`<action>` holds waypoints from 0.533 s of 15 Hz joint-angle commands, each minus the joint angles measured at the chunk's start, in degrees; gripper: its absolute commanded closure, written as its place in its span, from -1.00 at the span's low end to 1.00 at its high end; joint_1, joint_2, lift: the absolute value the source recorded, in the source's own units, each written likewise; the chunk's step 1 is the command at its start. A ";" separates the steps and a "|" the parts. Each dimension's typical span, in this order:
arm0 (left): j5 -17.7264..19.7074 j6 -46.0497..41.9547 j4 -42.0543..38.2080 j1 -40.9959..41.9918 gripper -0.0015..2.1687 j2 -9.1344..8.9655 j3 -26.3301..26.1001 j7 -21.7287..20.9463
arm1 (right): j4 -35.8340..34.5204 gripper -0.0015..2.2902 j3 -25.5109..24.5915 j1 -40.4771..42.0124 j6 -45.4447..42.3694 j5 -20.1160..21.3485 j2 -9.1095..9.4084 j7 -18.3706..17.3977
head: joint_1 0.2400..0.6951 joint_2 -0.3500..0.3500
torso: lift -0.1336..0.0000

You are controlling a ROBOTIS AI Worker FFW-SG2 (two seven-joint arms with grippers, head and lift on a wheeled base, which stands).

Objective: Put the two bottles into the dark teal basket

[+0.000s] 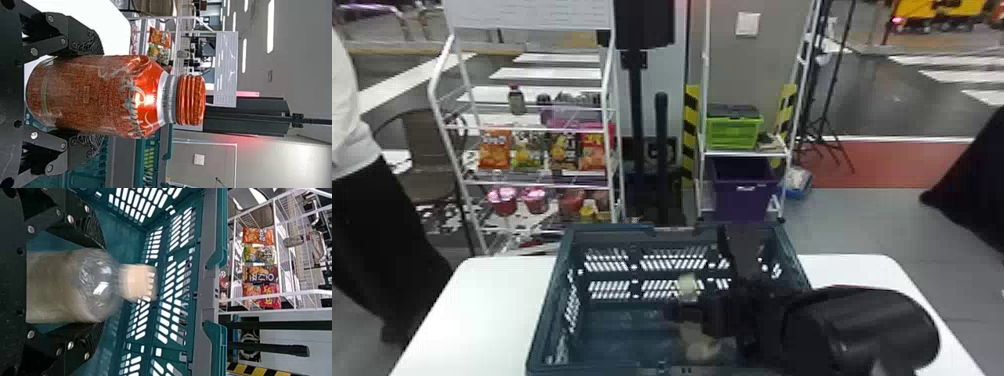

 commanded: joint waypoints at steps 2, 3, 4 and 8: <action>0.28 0.07 -0.07 -0.26 0.98 0.09 0.00 0.00 | -5.10 -0.97 -0.02 0.97 0.41 -0.05 0.05 0.41 | 0.14 0.00 | 1.00; 0.37 0.07 -0.07 -0.35 0.98 0.09 0.00 0.00 | -7.04 -0.96 -0.28 1.85 0.41 0.30 -0.18 0.41 | 0.14 0.00 | 1.00; 0.46 0.07 0.02 -0.44 0.98 0.09 0.00 0.00 | -9.76 -0.96 -0.46 3.17 0.41 0.91 -0.62 0.32 | 0.14 0.00 | 1.00; 0.98 0.25 0.28 -1.05 0.98 0.18 0.09 0.00 | -20.31 -0.97 -0.81 12.66 -7.50 6.54 -5.01 0.76 | 0.14 0.00 | 1.00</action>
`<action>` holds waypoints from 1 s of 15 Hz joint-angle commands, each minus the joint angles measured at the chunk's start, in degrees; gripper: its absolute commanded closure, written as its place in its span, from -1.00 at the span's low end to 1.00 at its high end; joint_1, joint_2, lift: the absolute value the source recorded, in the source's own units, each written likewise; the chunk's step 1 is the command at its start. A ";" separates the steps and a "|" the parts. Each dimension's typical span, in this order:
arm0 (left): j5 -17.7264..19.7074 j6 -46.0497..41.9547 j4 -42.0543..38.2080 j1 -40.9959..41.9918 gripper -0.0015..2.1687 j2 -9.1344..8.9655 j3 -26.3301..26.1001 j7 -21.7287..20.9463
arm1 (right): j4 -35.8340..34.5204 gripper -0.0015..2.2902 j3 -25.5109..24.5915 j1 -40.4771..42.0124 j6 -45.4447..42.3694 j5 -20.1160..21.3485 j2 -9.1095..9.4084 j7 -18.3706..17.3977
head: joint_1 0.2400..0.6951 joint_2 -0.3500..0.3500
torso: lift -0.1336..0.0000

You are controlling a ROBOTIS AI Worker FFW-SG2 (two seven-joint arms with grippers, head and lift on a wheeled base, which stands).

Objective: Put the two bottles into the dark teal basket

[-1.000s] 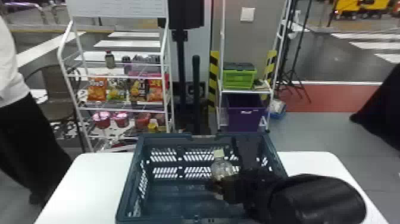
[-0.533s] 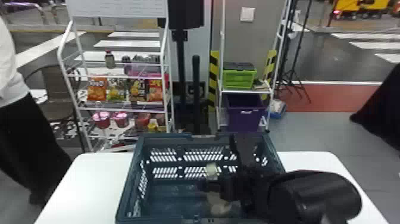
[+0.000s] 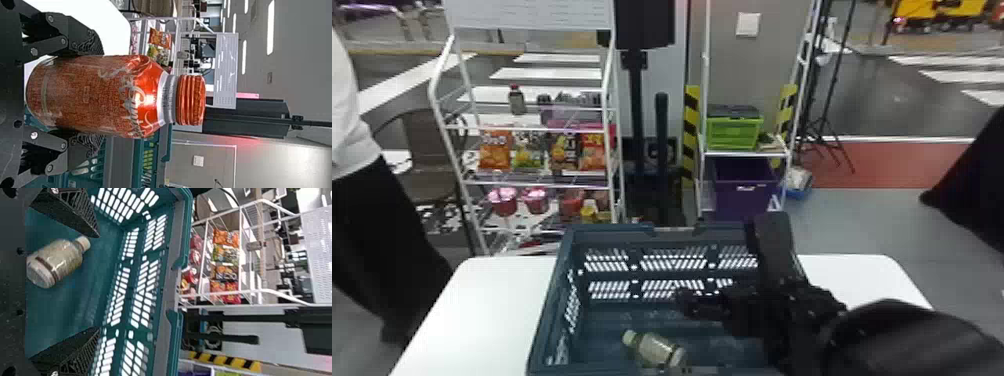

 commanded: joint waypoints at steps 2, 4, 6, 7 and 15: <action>0.51 0.90 0.11 -0.67 0.98 0.17 0.05 0.01 | -6.12 -0.97 -2.65 11.27 -19.60 2.37 -4.43 0.96 | 0.14 0.00 | 1.00; 0.51 1.60 -0.15 -1.11 0.98 0.17 -0.04 0.01 | -7.00 -0.97 -4.68 19.00 -36.65 2.28 -6.10 1.84 | 0.14 0.00 | 1.00; 0.51 2.48 -0.59 -1.37 0.98 0.26 -0.04 0.09 | -7.53 -0.97 -7.75 26.21 -45.97 2.19 -6.28 2.98 | 0.14 0.00 | 1.00; 0.51 2.66 -0.77 -1.37 0.98 0.26 -0.04 0.09 | -7.62 -0.97 -9.16 30.07 -51.59 2.02 -6.19 3.68 | 0.14 0.00 | 1.00; 0.51 5.12 -1.91 -1.37 0.98 0.26 -0.04 0.27 | -1.82 -0.96 -15.13 53.19 -84.29 -3.08 -4.78 7.73 | 0.14 0.00 | 1.00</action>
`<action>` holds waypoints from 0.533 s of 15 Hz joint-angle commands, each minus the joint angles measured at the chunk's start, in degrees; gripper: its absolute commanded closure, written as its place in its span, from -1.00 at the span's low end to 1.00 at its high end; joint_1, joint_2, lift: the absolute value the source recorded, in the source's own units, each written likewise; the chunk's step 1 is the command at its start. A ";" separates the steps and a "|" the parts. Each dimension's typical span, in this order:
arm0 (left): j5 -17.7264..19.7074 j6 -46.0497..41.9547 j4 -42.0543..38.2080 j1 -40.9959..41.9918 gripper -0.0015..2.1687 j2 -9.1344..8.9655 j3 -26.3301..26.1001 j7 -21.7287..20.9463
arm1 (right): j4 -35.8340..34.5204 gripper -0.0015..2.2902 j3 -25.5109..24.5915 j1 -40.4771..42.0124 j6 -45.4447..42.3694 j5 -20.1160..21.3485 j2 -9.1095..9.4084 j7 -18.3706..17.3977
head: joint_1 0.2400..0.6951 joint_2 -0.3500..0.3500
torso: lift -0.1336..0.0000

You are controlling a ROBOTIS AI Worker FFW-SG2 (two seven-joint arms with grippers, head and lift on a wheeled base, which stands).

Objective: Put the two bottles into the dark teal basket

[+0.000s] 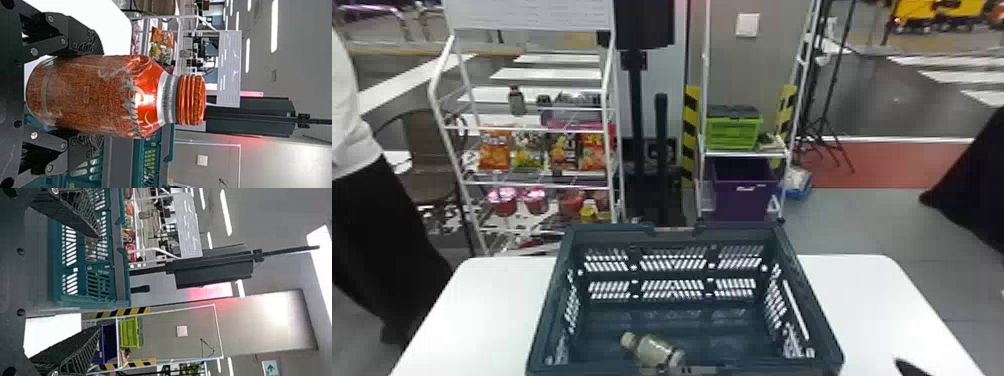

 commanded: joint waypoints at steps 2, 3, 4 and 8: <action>-0.09 1.35 -0.74 -0.02 0.98 0.03 0.00 0.09 | 3.84 -0.95 -1.20 5.41 -6.30 -1.10 0.92 0.78 | 0.14 0.00 | 1.00; -0.09 1.71 -1.09 -0.02 0.98 0.03 0.00 0.18 | 4.37 -0.95 -1.38 6.11 -6.48 -1.10 1.45 1.31 | 0.14 0.00 | 1.00; -0.18 1.88 -1.35 -0.02 0.98 0.12 0.00 0.27 | 4.98 -0.95 -1.82 6.64 -6.83 -1.10 2.15 2.45 | 0.14 0.00 | 1.00; -0.79 1.71 -3.81 0.77 0.98 0.29 0.97 0.44 | 6.48 -0.95 -3.14 7.61 -7.88 -1.46 3.82 4.83 | 0.14 0.00 | 1.00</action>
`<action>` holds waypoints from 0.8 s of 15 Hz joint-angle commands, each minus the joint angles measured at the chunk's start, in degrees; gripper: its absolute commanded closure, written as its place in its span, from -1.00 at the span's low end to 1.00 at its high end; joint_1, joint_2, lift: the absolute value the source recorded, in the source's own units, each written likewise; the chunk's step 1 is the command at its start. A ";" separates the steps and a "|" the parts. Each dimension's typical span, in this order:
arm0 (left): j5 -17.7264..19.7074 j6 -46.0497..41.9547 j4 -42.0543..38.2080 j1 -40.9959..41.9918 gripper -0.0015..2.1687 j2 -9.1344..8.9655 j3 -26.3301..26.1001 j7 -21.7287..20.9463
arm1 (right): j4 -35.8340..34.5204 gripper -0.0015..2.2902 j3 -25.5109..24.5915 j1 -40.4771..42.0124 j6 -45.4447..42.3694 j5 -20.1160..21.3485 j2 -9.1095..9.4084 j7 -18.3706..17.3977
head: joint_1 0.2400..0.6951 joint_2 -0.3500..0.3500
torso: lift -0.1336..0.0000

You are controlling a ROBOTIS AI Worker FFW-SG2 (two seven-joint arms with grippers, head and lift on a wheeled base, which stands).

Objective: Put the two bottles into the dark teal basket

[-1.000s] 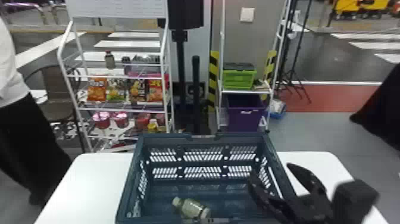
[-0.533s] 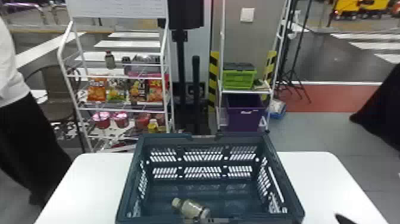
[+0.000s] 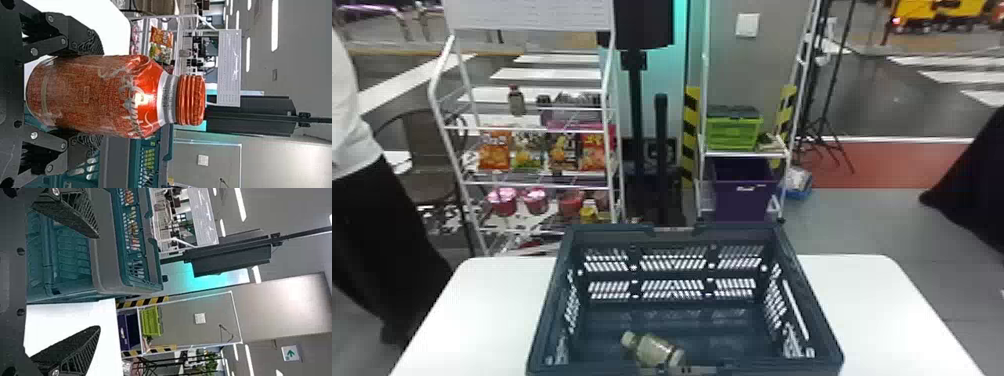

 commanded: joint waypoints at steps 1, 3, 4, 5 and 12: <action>-1.93 0.65 -3.24 0.47 0.98 0.46 1.39 0.26 | 0.44 -0.95 -0.44 0.53 -0.95 -0.10 0.26 0.16 | 0.14 0.00 | 1.00; -6.23 6.10 -7.72 0.65 0.98 0.29 4.46 0.44 | 0.70 -0.95 -1.49 1.68 -4.82 -1.60 0.62 1.13 | 0.14 0.00 | 1.00; -6.76 8.39 -9.92 0.65 0.98 0.29 5.87 -0.18 | 0.70 -0.95 -1.84 2.20 -5.87 -1.68 0.97 1.39 | 0.14 0.00 | 1.00; -6.67 12.08 -12.73 0.21 0.98 0.46 7.63 -1.23 | 0.70 -0.95 -2.46 2.82 -6.75 -1.68 1.49 2.10 | 0.14 0.00 | 1.00; -7.46 37.04 -24.77 -14.21 0.98 1.78 4.99 -7.30 | 1.49 -0.93 -5.71 5.28 -10.27 -2.39 4.97 7.46 | 0.14 0.00 | 1.00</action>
